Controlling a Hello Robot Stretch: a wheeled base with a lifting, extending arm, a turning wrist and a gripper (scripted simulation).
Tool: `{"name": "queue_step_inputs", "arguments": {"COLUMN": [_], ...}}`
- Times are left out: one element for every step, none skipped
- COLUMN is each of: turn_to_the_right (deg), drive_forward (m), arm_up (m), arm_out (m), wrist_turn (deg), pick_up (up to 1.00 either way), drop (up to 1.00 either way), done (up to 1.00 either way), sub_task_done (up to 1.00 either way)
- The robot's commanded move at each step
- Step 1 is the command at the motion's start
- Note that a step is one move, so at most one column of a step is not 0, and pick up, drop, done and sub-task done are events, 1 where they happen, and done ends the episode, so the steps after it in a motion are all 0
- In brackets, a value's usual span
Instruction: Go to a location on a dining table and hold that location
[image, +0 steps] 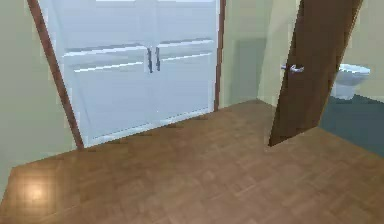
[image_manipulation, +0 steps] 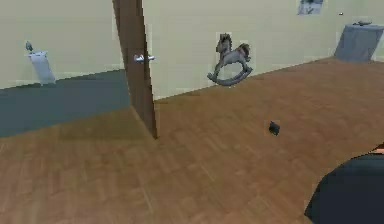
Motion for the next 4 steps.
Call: {"name": "queue_step_inputs", "arguments": {"turn_to_the_right": [45.0,45.0,12.0,0.0], "drive_forward": [0.0,0.0,0.0,1.0], "arm_up": [0.0,0.0,0.0,0.0], "arm_out": [0.0,0.0,0.0,0.0], "wrist_turn": [0.0,0.0,0.0,0.0], "pick_up": [0.0,0.0,0.0,0.0], "drop": [0.0,0.0,0.0,0.0], "done": [0.0,0.0,0.0,0.0], "sub_task_done": [0.0,0.0,0.0,0.0]}}
